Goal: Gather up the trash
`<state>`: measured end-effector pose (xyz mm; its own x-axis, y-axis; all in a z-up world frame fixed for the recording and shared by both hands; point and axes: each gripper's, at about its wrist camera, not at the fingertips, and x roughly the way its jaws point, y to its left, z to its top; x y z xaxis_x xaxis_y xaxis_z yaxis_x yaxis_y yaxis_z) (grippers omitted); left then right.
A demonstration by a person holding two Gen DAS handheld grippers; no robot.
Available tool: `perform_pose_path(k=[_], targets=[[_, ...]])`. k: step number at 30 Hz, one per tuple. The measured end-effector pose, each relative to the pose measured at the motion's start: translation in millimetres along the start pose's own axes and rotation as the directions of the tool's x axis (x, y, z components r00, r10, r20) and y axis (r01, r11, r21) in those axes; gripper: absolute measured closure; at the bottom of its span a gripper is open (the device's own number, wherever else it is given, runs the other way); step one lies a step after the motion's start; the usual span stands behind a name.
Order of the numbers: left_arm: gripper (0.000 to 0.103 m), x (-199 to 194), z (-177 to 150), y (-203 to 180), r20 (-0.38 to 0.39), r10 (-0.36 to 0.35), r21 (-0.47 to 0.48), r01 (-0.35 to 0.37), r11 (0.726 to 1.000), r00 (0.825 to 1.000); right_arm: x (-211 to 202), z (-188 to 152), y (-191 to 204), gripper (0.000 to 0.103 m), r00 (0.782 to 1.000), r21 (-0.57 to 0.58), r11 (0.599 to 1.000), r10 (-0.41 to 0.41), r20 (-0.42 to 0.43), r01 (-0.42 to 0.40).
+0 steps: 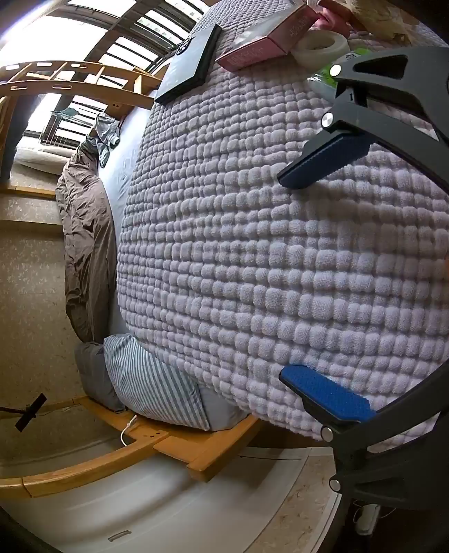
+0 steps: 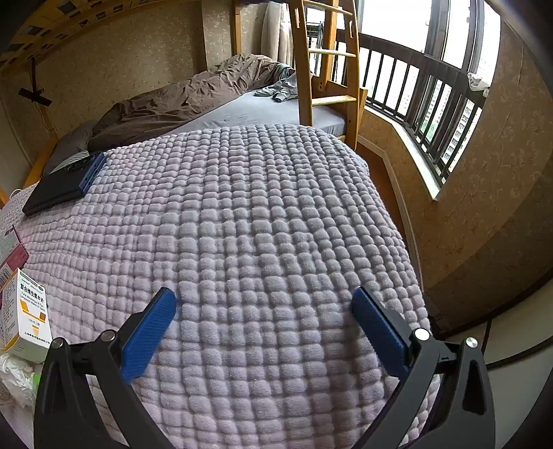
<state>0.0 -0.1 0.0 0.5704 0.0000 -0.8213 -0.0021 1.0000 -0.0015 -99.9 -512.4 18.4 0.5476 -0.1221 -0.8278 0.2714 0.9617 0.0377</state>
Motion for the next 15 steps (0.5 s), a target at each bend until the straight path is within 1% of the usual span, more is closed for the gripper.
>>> perform_pose_path(k=[5, 15], targets=[[0.001, -0.2, 0.0, -0.5, 0.000, 0.003, 0.002, -0.003, 1.000, 1.000, -0.3, -0.5, 0.5, 0.004, 1.000, -0.002, 1.000, 0.005, -0.015, -0.005], [0.001, 0.1, 0.0, 0.0, 0.000, 0.001, 0.001, -0.001, 1.000, 1.000, -0.9, -0.3, 0.5, 0.004, 1.000, -0.003, 1.000, 0.003, -0.005, -0.003]])
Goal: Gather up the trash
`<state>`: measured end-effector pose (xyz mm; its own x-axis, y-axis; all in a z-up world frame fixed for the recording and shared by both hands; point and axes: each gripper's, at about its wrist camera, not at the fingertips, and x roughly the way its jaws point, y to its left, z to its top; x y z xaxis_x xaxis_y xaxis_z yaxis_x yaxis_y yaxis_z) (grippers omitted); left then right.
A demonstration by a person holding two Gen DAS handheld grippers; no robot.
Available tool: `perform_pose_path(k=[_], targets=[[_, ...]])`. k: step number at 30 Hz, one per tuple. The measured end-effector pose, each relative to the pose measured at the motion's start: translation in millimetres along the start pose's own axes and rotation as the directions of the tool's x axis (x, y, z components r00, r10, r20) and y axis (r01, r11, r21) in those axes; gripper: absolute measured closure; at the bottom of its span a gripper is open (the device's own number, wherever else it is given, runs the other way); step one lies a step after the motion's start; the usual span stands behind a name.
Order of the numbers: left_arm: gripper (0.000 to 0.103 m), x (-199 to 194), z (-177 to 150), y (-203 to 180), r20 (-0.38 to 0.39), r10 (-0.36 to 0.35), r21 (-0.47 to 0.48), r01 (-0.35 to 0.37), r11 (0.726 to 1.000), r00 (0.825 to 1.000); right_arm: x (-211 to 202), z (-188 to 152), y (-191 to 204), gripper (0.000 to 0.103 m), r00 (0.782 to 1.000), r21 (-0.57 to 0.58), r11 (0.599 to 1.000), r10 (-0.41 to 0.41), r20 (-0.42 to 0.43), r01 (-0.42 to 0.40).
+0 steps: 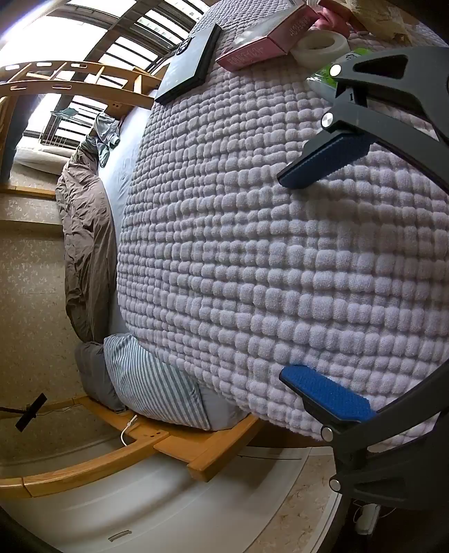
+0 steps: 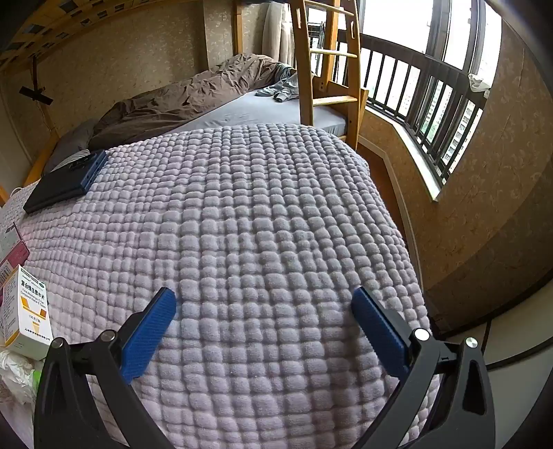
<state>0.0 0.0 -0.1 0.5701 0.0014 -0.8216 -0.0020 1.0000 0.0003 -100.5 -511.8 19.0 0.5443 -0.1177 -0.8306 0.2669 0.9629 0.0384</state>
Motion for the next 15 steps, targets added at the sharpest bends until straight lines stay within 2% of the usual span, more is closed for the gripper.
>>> perform_pose_path(k=[15], targets=[[0.001, 0.0, 0.0, -0.1, 0.000, 0.000, 0.000, 0.000, 1.000, 1.000, 0.7, 0.6, -0.4, 0.004, 1.000, 0.000, 1.000, 0.000, 0.002, 0.000]])
